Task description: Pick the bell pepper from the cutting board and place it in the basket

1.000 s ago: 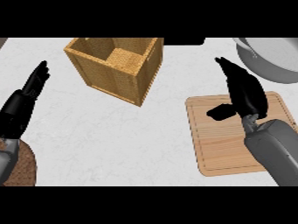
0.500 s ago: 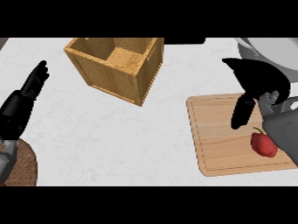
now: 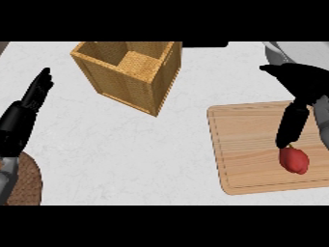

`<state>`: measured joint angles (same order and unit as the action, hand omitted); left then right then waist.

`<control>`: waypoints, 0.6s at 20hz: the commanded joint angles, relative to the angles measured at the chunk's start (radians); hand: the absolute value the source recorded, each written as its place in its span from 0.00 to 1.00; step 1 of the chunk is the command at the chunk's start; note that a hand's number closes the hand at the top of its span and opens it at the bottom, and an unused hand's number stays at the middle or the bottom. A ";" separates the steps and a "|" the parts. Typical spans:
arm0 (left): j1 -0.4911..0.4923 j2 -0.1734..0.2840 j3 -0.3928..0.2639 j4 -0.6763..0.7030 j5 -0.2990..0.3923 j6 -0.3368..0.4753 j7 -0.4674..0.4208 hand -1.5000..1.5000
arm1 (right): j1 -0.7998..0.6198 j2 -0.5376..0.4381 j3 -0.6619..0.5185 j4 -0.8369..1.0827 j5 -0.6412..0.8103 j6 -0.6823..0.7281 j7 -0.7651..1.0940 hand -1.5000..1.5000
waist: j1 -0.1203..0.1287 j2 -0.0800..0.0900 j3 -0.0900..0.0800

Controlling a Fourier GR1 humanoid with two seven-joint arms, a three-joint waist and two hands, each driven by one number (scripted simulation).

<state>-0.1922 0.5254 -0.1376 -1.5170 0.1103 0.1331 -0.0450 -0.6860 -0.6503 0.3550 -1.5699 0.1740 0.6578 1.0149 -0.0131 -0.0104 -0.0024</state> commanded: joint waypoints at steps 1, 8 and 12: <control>0.001 -0.018 -0.004 -0.003 -0.021 0.001 -0.008 0.50 | 0.009 -0.016 -0.011 -0.047 -0.061 0.118 0.206 0.00 | 0.001 0.004 0.001; -0.011 -0.030 0.014 0.018 -0.027 -0.012 -0.013 0.50 | 0.073 -0.016 0.052 0.020 -0.040 0.128 0.191 0.00 | 0.010 0.008 0.001; -0.025 -0.011 0.040 0.009 -0.022 -0.040 0.011 0.50 | 0.153 -0.040 0.060 -0.009 -0.003 0.115 0.164 0.00 | 0.005 0.007 0.001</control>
<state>-0.2172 0.5063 -0.1179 -1.5142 0.0906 0.1108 -0.0257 -0.5727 -0.6908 0.4065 -1.5482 0.1732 0.7125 1.0200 -0.0050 -0.0029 -0.0011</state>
